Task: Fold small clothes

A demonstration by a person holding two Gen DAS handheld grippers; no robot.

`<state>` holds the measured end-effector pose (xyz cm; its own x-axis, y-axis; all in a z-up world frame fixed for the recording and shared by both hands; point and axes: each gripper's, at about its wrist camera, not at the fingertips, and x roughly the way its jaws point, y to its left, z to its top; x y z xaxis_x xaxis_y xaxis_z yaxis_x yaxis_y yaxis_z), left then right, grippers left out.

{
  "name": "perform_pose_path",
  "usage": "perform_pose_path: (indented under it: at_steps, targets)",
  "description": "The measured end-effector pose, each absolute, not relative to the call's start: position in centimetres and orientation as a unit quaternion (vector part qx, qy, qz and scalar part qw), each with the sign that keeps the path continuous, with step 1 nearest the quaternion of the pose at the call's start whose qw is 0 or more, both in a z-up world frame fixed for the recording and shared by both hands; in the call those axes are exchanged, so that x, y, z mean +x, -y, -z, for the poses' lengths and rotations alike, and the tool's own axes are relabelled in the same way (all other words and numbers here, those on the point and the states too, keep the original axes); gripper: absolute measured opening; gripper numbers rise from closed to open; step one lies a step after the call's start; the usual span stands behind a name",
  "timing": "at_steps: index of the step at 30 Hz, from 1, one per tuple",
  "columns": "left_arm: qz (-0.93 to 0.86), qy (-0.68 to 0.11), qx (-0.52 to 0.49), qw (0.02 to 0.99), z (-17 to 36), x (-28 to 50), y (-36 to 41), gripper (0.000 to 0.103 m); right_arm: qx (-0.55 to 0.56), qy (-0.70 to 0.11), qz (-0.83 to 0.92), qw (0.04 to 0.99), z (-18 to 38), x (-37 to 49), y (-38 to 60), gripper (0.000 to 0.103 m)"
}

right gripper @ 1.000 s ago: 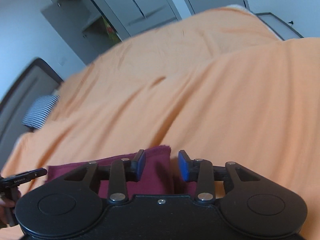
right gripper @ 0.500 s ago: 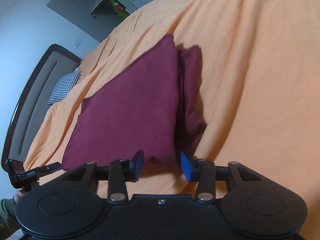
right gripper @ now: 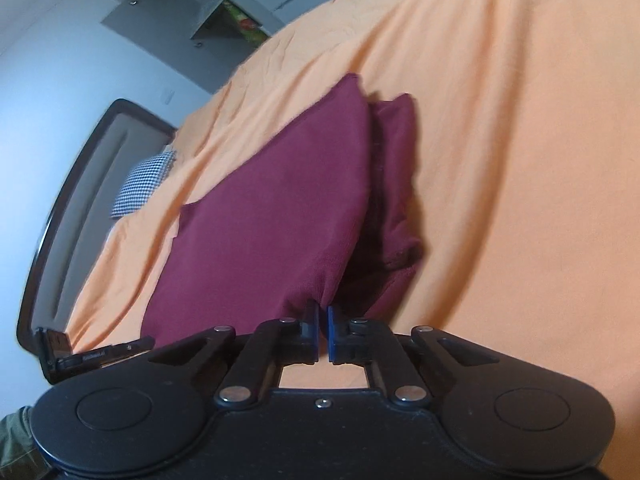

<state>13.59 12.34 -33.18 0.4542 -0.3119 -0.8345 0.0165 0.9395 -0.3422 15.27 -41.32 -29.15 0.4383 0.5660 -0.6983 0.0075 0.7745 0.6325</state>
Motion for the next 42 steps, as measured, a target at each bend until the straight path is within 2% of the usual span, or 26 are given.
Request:
perform_pose_path:
  at_steps: [4, 6, 8, 10, 12, 18, 25, 35, 39, 40, 42]
  targets:
    - [0.096, -0.518, -0.126, 0.84, 33.3, 13.7, -11.7, 0.017, 0.246, -0.538, -0.149, 0.792, 30.5, 14.9, 40.9, 0.004]
    - [0.092, -0.518, -0.128, 0.841, 32.8, 13.6, -11.8, 0.03, 0.258, -0.53, -0.147, 0.795, 29.9, 14.7, 41.0, 0.018]
    - [0.085, -0.513, -0.124, 0.845, 32.0, 13.4, -11.9, 0.035, 0.261, -0.516, -0.137, 0.805, 29.1, 14.4, 41.1, 0.026]
    - [0.082, -0.507, -0.12, 0.849, 31.3, 13.1, -11.9, 0.035, 0.246, -0.496, -0.124, 0.823, 27.6, 14.0, 40.9, 0.03]
    - [0.079, -0.499, -0.12, 0.855, 30.4, 12.8, -11.9, 0.035, 0.227, -0.47, -0.125, 0.844, 25.8, 13.8, 40.2, 0.039]
    - [0.085, -0.46, -0.124, 0.875, 27.8, 13.0, -10.9, 0.041, 0.178, -0.428, -0.195, 0.865, 23.3, 15.0, 35.4, 0.044]
    - [0.129, -0.456, -0.117, 0.873, 28.2, 15.3, -7.4, 0.047, 0.147, -0.465, -0.197, 0.851, 26.7, 16.2, 32.0, 0.045]
    - [0.13, -0.496, -0.074, 0.856, 31.8, 17.1, -6.4, 0.047, 0.129, -0.489, -0.116, 0.855, 28.0, 13.9, 37.0, 0.047]
    - [0.119, -0.495, -0.072, 0.858, 31.4, 16.8, -7.0, 0.046, 0.139, -0.478, -0.085, 0.863, 26.9, 12.9, 39.0, 0.049]
    - [0.125, -0.484, -0.071, 0.863, 30.8, 16.7, -6.8, 0.049, 0.144, -0.466, -0.087, 0.869, 26.2, 12.7, 39.1, 0.05]
    - [0.141, -0.463, -0.073, 0.872, 29.7, 17.2, -6.2, 0.063, 0.148, -0.44, -0.1, 0.88, 24.8, 12.9, 38.6, 0.055]
